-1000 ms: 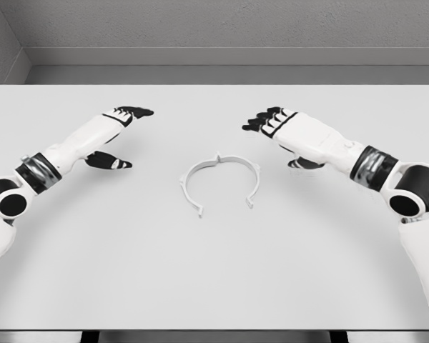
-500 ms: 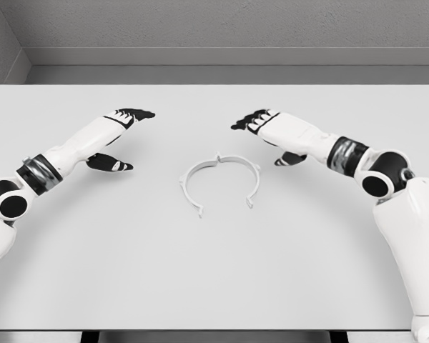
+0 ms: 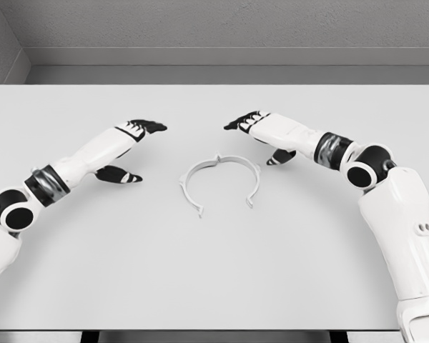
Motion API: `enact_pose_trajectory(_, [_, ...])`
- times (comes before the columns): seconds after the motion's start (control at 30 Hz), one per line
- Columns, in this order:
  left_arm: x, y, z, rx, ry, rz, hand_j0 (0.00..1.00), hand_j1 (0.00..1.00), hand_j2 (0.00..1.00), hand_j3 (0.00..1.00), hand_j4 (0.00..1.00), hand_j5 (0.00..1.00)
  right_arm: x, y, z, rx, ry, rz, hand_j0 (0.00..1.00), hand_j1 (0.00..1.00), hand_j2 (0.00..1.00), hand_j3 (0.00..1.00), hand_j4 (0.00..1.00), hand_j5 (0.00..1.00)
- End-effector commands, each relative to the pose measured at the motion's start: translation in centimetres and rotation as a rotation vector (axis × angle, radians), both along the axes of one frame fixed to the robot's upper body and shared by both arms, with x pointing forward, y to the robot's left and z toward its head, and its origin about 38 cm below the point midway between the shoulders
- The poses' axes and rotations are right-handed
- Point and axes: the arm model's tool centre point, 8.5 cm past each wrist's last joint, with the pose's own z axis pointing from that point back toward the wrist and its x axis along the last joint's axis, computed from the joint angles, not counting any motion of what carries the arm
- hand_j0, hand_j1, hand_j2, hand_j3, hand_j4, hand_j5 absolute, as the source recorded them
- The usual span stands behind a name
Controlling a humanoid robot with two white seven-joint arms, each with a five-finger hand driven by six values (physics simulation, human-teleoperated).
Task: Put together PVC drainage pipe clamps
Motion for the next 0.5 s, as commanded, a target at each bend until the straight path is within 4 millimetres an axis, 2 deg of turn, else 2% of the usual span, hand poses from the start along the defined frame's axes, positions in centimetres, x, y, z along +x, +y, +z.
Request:
enact_pose_trajectory(0.0, [-0.2,-0.4,0.9,-0.009,-0.023,-0.017,1.00,1.00,1.00,1.00,1.00,1.00,0.0,0.0,0.0,0.006,0.003,-0.002,1.00,1.00,1.00,1.00,1.00,1.00])
enact_pose_trajectory(0.23, [-0.7,-0.4,0.3,-0.006,-0.011,-0.020,1.00,1.00,1.00,1.00,1.00,1.00,-0.4,0.0,-0.4,0.005,0.007,0.001,1.00,1.00,1.00,1.00,1.00,1.00])
enact_pose_trajectory(0.33, [-0.8,-0.5,0.5,-0.008,-0.017,-0.024,1.00,1.00,1.00,1.00,1.00,1.00,-1.2,0.4,0.6,0.006,-0.032,0.022,1.00,1.00,1.00,1.00,1.00,1.00])
enact_pose_trajectory(0.47, [-0.9,-0.6,0.3,-0.009,-0.011,-0.026,1.00,1.00,1.00,1.00,1.00,1.00,-1.6,0.4,0.0,0.004,-0.022,0.023,1.00,1.00,1.00,1.00,1.00,1.00])
